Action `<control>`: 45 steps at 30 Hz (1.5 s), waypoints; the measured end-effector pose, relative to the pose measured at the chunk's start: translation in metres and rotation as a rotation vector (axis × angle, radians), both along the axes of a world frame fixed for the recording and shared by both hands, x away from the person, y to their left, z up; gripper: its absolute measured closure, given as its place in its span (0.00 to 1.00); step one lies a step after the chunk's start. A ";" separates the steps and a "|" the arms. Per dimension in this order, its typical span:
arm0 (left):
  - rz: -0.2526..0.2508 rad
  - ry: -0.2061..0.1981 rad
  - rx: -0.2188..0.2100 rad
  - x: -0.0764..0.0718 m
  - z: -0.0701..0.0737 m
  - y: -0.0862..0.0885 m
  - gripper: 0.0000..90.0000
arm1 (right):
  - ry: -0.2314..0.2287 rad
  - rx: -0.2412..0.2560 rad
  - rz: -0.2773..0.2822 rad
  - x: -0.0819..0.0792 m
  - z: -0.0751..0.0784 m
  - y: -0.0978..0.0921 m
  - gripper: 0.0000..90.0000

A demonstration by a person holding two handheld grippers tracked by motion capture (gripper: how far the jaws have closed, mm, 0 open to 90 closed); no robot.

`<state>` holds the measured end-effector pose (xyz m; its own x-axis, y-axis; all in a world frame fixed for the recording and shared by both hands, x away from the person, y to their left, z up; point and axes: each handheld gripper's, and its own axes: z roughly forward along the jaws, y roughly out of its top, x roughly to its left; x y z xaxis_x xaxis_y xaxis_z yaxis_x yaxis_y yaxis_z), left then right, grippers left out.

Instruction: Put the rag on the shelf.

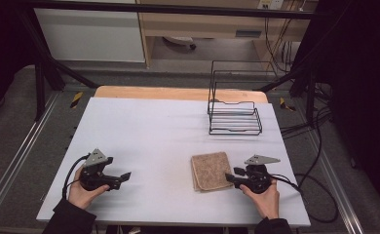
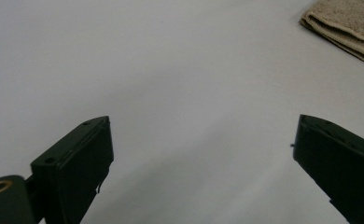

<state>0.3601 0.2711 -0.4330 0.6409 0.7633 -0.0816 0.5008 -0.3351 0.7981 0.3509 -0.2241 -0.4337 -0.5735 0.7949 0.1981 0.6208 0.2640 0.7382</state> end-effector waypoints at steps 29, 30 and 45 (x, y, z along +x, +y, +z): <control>-0.026 0.007 -0.032 0.010 0.009 -0.044 0.05 | -0.035 0.001 -0.059 0.075 -0.015 0.007 0.45; -0.033 0.005 -0.027 0.011 0.011 -0.049 0.05 | -0.027 0.000 -0.057 0.076 -0.015 0.007 0.48; -0.089 0.052 -0.009 0.046 0.020 -0.155 0.20 | 0.040 0.004 -0.005 0.080 -0.018 0.009 0.74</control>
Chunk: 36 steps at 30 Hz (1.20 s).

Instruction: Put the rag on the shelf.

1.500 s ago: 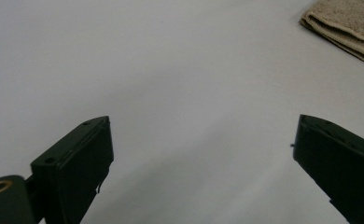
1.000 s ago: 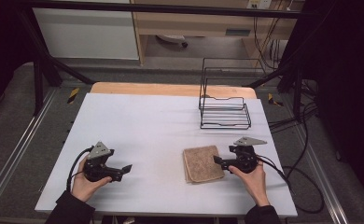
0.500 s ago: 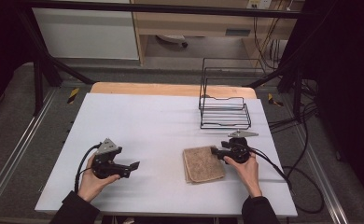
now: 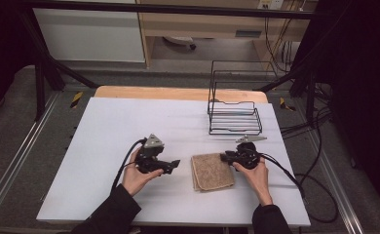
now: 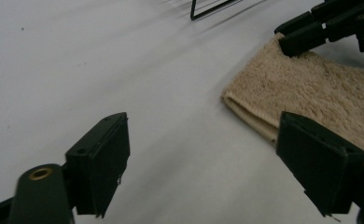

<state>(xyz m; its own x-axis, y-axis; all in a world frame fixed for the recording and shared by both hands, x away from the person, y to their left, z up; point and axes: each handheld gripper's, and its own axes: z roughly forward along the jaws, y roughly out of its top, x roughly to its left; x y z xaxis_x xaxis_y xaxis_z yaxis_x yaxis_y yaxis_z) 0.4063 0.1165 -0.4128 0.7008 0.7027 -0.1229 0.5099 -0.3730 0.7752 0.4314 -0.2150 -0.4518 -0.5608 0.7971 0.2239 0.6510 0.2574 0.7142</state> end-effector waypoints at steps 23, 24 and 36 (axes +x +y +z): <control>-0.013 0.130 0.058 0.033 -0.032 -0.074 0.62 | -0.001 -0.019 0.018 -0.002 -0.003 0.002 0.80; -0.016 0.132 0.055 0.033 -0.033 -0.075 0.64 | 0.001 -0.019 0.018 -0.002 -0.003 0.002 0.80; -0.022 0.130 0.053 0.030 -0.035 -0.084 0.78 | 0.003 -0.020 0.022 -0.002 -0.002 0.002 0.80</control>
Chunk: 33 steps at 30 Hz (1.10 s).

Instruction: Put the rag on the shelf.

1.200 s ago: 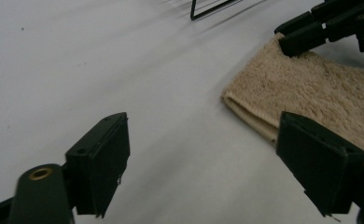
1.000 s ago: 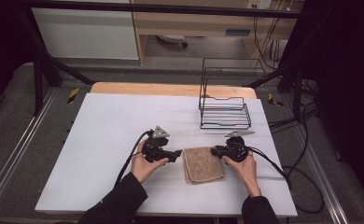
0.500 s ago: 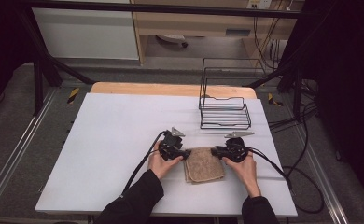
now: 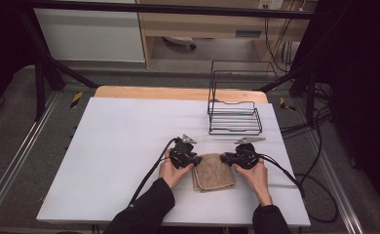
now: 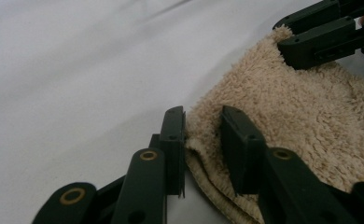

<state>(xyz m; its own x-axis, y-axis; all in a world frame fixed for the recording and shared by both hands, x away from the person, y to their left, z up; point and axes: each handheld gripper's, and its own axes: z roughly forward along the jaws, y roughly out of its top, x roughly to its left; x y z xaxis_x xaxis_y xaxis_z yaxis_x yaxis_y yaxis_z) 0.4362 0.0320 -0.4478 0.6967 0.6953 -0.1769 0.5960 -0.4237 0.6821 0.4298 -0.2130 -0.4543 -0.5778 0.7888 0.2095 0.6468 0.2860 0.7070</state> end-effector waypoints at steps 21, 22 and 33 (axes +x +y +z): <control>0.005 0.010 -0.008 -0.001 0.001 -0.001 0.91 | 0.010 0.021 -0.024 -0.002 0.000 0.001 0.88; 0.006 0.007 -0.009 -0.001 0.001 -0.001 0.91 | 0.012 0.019 -0.022 -0.002 0.001 0.001 0.90; 0.019 -0.015 -0.072 -0.007 0.003 0.005 0.92 | -0.016 0.055 -0.029 -0.010 0.011 -0.003 0.94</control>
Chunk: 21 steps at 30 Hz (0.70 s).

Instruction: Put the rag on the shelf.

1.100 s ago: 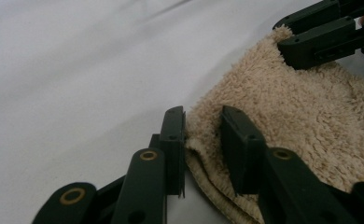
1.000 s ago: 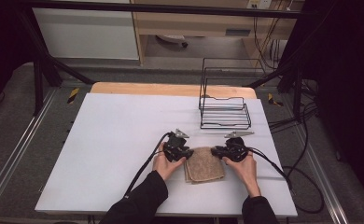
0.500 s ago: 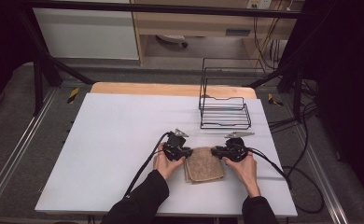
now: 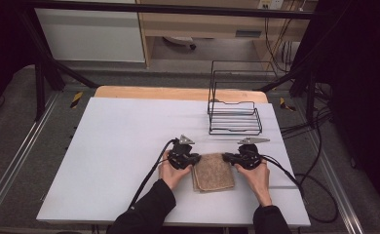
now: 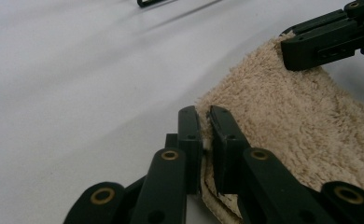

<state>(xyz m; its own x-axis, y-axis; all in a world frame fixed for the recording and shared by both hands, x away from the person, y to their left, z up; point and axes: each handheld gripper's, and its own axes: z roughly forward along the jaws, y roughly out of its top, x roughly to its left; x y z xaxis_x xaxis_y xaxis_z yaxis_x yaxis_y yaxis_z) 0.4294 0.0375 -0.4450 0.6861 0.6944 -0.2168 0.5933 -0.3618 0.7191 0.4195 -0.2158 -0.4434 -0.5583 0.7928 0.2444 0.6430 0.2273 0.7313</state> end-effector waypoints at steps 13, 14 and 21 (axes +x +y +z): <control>-0.002 -0.073 -0.072 -0.017 0.015 0.008 0.92 | -0.074 0.032 0.012 -0.017 0.017 -0.004 0.95; -0.004 -0.075 -0.073 -0.018 0.016 0.008 0.92 | -0.080 0.033 0.012 -0.019 0.018 -0.004 0.95; -0.006 -0.119 -0.093 -0.027 0.022 0.007 0.92 | -0.114 0.047 0.007 -0.028 0.024 -0.007 0.95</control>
